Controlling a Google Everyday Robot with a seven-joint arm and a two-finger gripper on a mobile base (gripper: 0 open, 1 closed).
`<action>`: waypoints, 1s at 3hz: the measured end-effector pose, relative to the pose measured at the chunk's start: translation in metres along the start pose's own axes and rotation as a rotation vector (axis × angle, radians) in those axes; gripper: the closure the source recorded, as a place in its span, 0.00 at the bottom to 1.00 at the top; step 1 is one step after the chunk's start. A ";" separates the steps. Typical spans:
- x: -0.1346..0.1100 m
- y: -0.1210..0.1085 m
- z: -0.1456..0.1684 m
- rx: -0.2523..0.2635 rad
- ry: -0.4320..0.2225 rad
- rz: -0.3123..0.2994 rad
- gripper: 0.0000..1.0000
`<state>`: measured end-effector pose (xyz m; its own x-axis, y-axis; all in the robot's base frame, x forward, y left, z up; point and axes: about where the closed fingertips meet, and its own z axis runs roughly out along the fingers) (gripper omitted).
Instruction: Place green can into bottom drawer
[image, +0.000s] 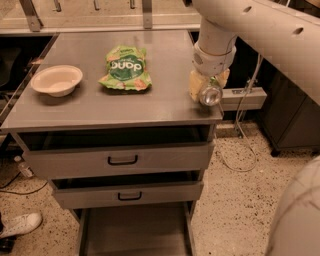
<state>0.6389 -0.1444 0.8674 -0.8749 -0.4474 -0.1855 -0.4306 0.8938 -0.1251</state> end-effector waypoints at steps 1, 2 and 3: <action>0.000 0.000 0.000 0.000 0.000 0.000 1.00; 0.020 0.003 -0.017 0.016 0.002 0.000 1.00; 0.059 0.012 -0.041 0.038 -0.003 0.036 1.00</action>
Offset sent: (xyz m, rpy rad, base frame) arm -0.0586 -0.0148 0.0331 -0.0400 -0.0077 -0.0102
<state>0.5730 -0.1585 0.8947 -0.8889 -0.4153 -0.1936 -0.3903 0.9076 -0.1550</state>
